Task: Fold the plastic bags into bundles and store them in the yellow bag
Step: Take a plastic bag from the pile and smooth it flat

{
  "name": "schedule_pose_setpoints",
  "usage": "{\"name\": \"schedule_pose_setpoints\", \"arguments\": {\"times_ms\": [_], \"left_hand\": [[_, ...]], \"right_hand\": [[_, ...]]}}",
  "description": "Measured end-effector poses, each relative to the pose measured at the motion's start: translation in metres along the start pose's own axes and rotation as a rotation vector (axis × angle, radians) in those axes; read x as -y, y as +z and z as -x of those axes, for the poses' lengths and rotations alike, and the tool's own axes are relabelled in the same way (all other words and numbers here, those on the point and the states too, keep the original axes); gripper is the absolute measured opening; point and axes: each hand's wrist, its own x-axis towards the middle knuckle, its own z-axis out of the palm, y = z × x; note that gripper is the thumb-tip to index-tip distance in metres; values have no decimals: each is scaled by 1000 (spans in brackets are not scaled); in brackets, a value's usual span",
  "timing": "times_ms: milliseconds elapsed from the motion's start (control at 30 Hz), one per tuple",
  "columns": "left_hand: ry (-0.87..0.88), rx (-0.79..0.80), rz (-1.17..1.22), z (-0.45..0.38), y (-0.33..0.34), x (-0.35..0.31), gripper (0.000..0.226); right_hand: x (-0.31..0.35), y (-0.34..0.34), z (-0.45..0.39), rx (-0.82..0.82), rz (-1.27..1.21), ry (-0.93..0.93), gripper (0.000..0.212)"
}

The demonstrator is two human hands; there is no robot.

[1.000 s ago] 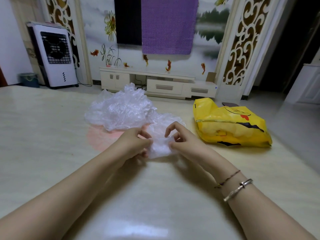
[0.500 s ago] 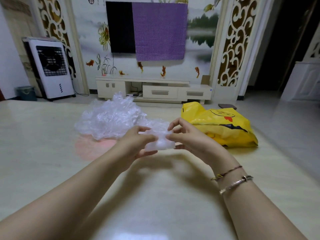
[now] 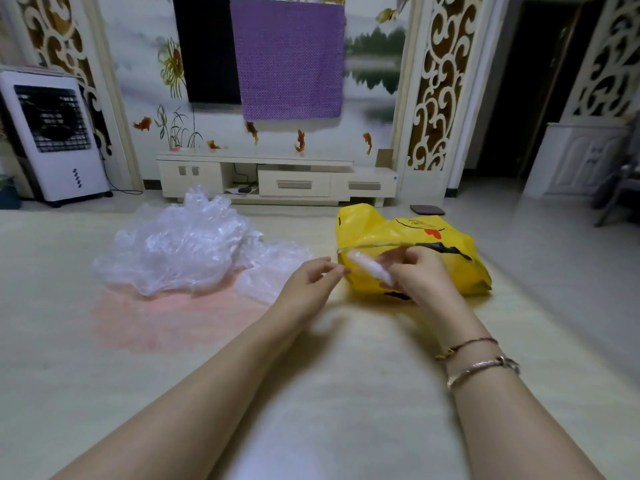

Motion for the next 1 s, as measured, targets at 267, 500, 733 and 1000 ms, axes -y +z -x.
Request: {"name": "schedule_pose_setpoints", "arguments": {"times_ms": [267,500,733,1000], "left_hand": [[15,49,114,-3,0,11,22],[26,69,47,6,-7,8,21],[166,-94,-577,10,-46,13,28],[-41,-93,-792,6,-79,25,37]], "right_hand": [[-19,44,-17,128,375,-135,28],[-16,37,-8,136,948,-91,40],[9,26,22,-89,922,-143,33],[20,50,41,120,533,-235,22]]}}
